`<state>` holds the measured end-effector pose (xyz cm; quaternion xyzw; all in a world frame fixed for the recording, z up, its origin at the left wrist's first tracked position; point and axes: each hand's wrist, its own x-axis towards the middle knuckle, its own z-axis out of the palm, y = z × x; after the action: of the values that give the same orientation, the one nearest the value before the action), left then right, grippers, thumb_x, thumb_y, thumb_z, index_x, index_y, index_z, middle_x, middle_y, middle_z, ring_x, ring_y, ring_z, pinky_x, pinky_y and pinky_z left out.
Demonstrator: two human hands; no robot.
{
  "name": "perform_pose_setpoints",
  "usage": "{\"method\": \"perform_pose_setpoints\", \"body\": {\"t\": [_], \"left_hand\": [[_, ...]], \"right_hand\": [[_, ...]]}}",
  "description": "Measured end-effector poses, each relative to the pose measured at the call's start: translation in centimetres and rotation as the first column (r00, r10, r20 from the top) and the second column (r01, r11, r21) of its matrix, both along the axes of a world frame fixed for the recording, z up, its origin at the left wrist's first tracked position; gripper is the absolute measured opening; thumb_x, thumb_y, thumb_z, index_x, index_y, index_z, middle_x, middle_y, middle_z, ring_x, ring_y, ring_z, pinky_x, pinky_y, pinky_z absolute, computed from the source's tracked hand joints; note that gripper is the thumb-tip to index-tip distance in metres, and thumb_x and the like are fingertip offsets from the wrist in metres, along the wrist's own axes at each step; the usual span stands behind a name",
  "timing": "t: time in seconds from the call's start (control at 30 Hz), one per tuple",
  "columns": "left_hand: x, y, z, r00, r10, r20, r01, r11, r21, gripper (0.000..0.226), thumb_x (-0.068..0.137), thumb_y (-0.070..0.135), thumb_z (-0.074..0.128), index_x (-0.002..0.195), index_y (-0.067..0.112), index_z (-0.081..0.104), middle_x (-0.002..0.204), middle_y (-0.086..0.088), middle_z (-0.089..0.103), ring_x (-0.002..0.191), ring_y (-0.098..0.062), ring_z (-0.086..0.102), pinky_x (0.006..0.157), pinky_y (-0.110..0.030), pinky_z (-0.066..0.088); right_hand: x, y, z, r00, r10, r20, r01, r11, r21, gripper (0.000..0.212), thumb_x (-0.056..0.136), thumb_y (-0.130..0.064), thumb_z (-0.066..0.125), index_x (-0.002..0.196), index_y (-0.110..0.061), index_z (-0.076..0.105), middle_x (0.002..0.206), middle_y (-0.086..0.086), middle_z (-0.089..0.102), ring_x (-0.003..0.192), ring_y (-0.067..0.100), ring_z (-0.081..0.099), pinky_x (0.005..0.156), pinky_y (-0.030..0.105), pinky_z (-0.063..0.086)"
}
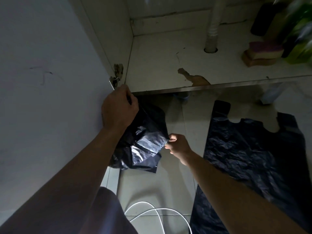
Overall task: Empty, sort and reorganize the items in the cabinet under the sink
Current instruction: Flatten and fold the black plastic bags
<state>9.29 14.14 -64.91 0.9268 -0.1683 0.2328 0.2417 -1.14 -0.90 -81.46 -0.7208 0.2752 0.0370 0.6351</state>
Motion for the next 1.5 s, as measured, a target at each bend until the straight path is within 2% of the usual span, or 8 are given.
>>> {"method": "perform_pose_setpoints", "body": {"t": [0.33, 0.57, 0.7, 0.83, 1.1, 1.27, 1.4, 1.5], "left_hand": [[0.2, -2.7, 2.6, 0.978, 0.082, 0.194, -0.038, 0.975, -0.219, 0.023, 0.099, 0.023, 0.045, 0.098, 0.003, 0.057, 0.093, -0.009, 0.060, 0.074, -0.015, 0.051, 0.063, -0.019, 0.029], [-0.1, -6.0, 5.8, 0.967, 0.108, 0.232, -0.020, 0.936, -0.352, 0.026, 0.101, 0.028, 0.043, 0.098, 0.004, 0.055, 0.094, -0.003, 0.064, 0.077, -0.016, 0.060, 0.060, -0.029, 0.036], [-0.2, -8.9, 7.6, 0.984, -0.046, 0.173, 0.107, 0.925, -0.364, 0.020, 0.100, 0.028, 0.045, 0.097, 0.009, 0.052, 0.082, -0.001, 0.063, 0.072, -0.017, 0.058, 0.061, -0.036, 0.041], [-1.0, -12.1, 10.6, 0.972, -0.162, 0.170, 0.214, 0.910, -0.355, 0.017, 0.098, 0.026, 0.049, 0.096, 0.010, 0.052, 0.077, 0.003, 0.058, 0.070, -0.018, 0.056, 0.061, -0.031, 0.038], [-2.2, -16.4, 17.2, 0.939, -0.343, 0.002, 0.330, 0.905, -0.270, 0.010, 0.093, 0.037, 0.057, 0.088, 0.029, 0.059, 0.074, 0.013, 0.061, 0.072, -0.012, 0.061, 0.068, -0.028, 0.046], [-2.7, -18.0, 19.0, 0.897, -0.360, -0.255, 0.341, 0.933, -0.118, 0.012, 0.091, 0.038, 0.062, 0.089, 0.027, 0.065, 0.082, 0.005, 0.064, 0.085, -0.020, 0.064, 0.070, -0.025, 0.040], [-5.5, -19.4, 18.6, 0.837, -0.429, -0.340, 0.409, 0.903, -0.132, 0.029, 0.093, 0.051, 0.057, 0.107, 0.028, 0.067, 0.095, 0.009, 0.063, 0.094, -0.014, 0.062, 0.073, -0.022, 0.040], [-9.1, -20.8, 20.0, 0.646, -0.688, -0.330, 0.603, 0.726, -0.332, 0.033, 0.086, 0.058, 0.063, 0.110, 0.036, 0.066, 0.106, 0.015, 0.066, 0.099, -0.007, 0.064, 0.075, -0.014, 0.048]], "right_hand": [[-1.1, 4.2, 0.4, 0.943, 0.333, 0.016, -0.323, 0.924, -0.206, 0.029, 0.077, -0.040, 0.078, 0.095, -0.020, 0.070, 0.096, -0.006, 0.075, 0.091, 0.007, 0.070, 0.088, 0.033, 0.054], [-2.8, 1.3, 3.5, 0.645, 0.696, -0.317, -0.756, 0.641, -0.132, 0.060, 0.091, -0.017, 0.062, 0.147, -0.026, 0.045, 0.146, -0.004, 0.052, 0.102, 0.021, 0.071, 0.086, 0.030, 0.055], [-3.7, -5.6, 7.4, 0.887, 0.387, -0.250, -0.460, 0.726, -0.511, 0.031, 0.090, -0.031, 0.066, 0.119, -0.020, 0.066, 0.124, 0.004, 0.066, 0.110, 0.025, 0.064, 0.093, 0.029, 0.051], [-5.2, -10.4, 13.5, 0.977, -0.032, 0.210, 0.084, 0.966, -0.246, 0.068, 0.078, -0.025, 0.085, 0.124, -0.019, 0.036, 0.104, -0.009, 0.053, 0.096, 0.014, 0.059, 0.067, 0.010, 0.046], [-7.9, -15.1, 24.3, 0.817, 0.071, 0.572, 0.232, 0.868, -0.438, 0.075, 0.087, -0.030, 0.074, 0.146, -0.048, 0.031, 0.126, -0.005, 0.041, 0.091, 0.009, 0.058, 0.080, 0.026, 0.055], [-10.0, -18.8, 29.2, 0.817, 0.088, 0.571, 0.270, 0.816, -0.511, 0.026, 0.087, 0.002, 0.063, 0.095, -0.019, 0.075, 0.096, 0.002, 0.071, 0.090, 0.021, 0.067, 0.083, 0.039, 0.058], [-11.2, -21.9, 34.6, 0.877, -0.140, 0.460, 0.364, 0.819, -0.443, 0.062, 0.099, -0.007, 0.047, 0.040, -0.016, 0.062, 0.051, 0.003, 0.058, 0.062, 0.022, 0.059, 0.065, 0.034, 0.050], [-12.8, -24.1, 37.5, 0.906, -0.135, 0.402, 0.325, 0.829, -0.455, 0.047, 0.100, 0.001, 0.049, 0.055, -0.011, 0.051, 0.057, 0.009, 0.047, 0.062, 0.015, 0.049, 0.061, 0.024, 0.033]]}}
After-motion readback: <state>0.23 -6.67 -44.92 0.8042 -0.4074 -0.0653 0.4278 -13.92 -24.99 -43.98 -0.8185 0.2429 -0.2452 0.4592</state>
